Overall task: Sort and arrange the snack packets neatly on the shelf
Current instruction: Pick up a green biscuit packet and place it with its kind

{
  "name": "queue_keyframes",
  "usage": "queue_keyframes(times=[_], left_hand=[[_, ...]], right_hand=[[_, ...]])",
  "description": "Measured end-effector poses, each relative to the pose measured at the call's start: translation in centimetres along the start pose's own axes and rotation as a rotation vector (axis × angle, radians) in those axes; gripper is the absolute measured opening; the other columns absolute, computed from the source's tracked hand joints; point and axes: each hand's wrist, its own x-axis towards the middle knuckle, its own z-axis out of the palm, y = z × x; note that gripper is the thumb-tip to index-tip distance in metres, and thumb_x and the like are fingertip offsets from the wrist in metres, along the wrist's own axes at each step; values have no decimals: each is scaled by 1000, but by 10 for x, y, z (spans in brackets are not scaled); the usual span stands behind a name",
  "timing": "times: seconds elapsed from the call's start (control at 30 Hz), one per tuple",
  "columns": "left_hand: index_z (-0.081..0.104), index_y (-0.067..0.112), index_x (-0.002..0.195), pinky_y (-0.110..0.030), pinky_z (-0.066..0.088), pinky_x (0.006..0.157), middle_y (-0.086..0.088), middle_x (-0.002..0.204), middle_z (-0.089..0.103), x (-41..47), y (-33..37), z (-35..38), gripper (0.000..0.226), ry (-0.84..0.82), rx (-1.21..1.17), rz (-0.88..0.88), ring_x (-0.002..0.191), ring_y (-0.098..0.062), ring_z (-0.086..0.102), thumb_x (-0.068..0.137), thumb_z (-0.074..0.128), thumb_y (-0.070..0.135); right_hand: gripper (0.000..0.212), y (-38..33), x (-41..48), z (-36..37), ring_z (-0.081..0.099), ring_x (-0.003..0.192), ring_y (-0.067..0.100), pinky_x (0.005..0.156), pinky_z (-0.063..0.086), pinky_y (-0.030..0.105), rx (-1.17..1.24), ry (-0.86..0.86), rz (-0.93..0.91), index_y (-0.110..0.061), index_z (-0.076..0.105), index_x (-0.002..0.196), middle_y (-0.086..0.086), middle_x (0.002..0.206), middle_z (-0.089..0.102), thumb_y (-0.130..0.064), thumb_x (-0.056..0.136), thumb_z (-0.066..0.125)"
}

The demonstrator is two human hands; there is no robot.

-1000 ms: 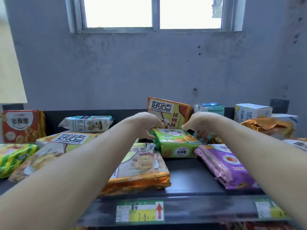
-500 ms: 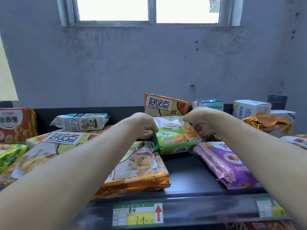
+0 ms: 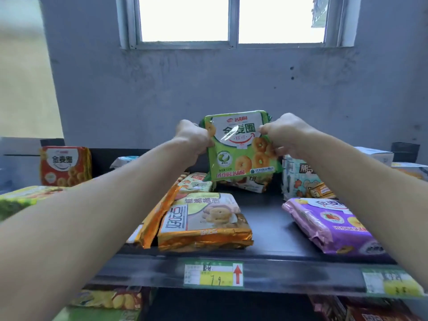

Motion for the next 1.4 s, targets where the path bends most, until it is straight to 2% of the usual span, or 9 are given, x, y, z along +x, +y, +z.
queue_keyframes(times=[0.07,0.13,0.33,0.47,0.73,0.87,1.17,1.3,1.4], left_hand=[[53,7,80,-28,53,68,-7,81,62,-6,11,-23,22,48,-34,64,80,-21,61,78,62,-13],[52,7,90,-27,52,67,-11,94,64,-8,18,-51,28,88,-75,111,88,-22,62,78,60,-16],[50,2,121,-17,51,48,-13,108,63,-17,21,-140,50,270,-129,213,77,-18,62,76,60,-18],[53,2,118,-16,50,48,-16,115,63,-20,11,-201,49,369,-95,272,86,-22,61,74,61,-19],[55,5,112,-18,51,50,-2,83,61,-7,-15,-327,50,458,-69,368,75,-18,61,70,59,-23],[57,5,115,-24,57,59,1,81,60,8,-36,-377,53,469,-58,363,75,-18,60,71,56,-25],[57,3,118,-34,55,72,2,82,60,58,-90,-453,53,435,-63,326,80,-20,59,73,54,-24],[57,4,118,-32,55,72,-1,87,61,86,-117,-463,50,394,-113,291,86,-23,59,76,50,-23],[57,3,119,-25,56,64,-1,87,62,107,-135,-463,47,364,-156,272,87,-23,60,81,46,-22]], right_hand=[[18,-16,-1,12,70,79,22,79,59,41,55,-13,-61,-9,62,79,13,91,73,-15,93,53],[16,-32,-1,27,72,86,26,80,58,44,120,-27,-125,-10,63,79,13,91,73,-16,91,54],[15,-76,-12,94,67,58,12,47,53,20,242,-114,-255,-9,65,85,5,79,72,-23,89,61],[24,-105,-25,147,62,62,12,48,47,21,242,-177,-321,-6,67,98,6,89,72,-26,90,57],[23,-164,-56,251,57,60,7,46,43,15,252,-277,-379,-7,66,92,3,84,70,-23,94,51],[32,-185,-66,303,57,68,15,54,45,21,246,-272,-358,1,67,104,7,87,70,-25,91,53],[28,-207,-72,399,44,61,14,55,38,25,233,-302,-171,-10,60,92,3,77,54,-33,96,45],[31,-200,-63,427,54,79,18,81,53,34,283,-307,-67,-1,64,105,10,94,66,-21,93,43],[23,-195,-57,439,54,79,19,91,51,35,278,-285,5,-7,62,94,9,92,65,-13,90,40]])
